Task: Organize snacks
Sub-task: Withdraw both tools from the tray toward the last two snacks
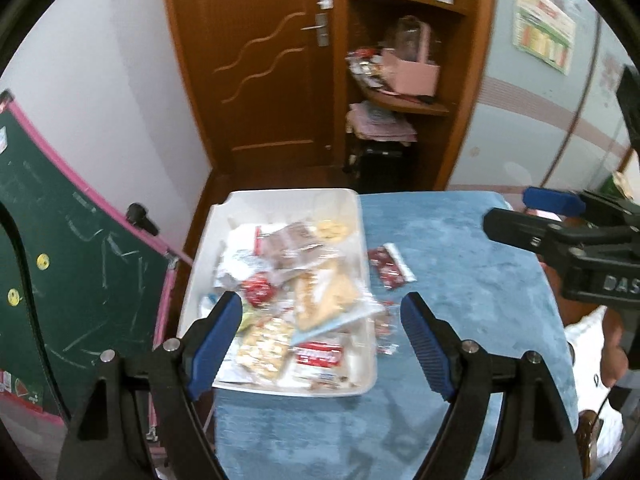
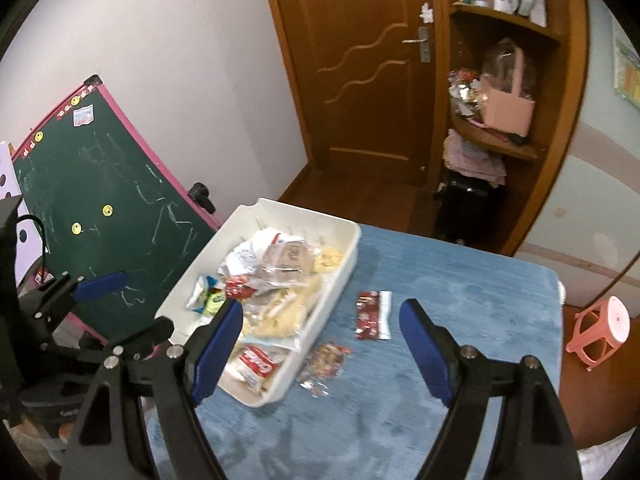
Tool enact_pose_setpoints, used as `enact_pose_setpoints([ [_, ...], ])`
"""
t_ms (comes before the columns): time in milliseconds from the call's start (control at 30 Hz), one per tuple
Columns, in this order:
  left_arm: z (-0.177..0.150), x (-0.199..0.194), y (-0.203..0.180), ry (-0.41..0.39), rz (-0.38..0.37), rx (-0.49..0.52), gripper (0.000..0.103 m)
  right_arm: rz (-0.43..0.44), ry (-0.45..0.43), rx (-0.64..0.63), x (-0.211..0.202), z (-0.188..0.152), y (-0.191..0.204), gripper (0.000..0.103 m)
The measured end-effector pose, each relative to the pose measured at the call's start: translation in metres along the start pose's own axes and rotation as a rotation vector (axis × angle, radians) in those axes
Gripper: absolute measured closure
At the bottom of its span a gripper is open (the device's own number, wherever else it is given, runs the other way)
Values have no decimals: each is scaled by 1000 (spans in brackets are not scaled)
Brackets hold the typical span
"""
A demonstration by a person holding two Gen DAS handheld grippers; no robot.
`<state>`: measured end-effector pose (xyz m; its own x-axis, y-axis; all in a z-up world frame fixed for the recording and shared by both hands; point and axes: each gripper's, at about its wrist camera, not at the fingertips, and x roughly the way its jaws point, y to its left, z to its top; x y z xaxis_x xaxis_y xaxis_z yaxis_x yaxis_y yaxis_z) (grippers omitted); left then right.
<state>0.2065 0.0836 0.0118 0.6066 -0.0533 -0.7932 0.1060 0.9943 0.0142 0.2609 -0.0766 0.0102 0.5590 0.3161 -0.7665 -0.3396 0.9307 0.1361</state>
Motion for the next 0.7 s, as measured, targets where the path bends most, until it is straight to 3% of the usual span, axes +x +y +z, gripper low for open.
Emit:
enact_pose_setpoints([
  [200, -11, -12, -63, -33, -27, 112, 20, -73, -31, -19, -18, -16, -34, 22],
  [467, -44, 11, -135, -147, 165, 221, 20, -71, -8, 46, -7, -31, -84, 22],
  [700, -80, 63, -163, -113, 261, 206, 20, -60, 3, 48, 15, -43, -101, 22],
])
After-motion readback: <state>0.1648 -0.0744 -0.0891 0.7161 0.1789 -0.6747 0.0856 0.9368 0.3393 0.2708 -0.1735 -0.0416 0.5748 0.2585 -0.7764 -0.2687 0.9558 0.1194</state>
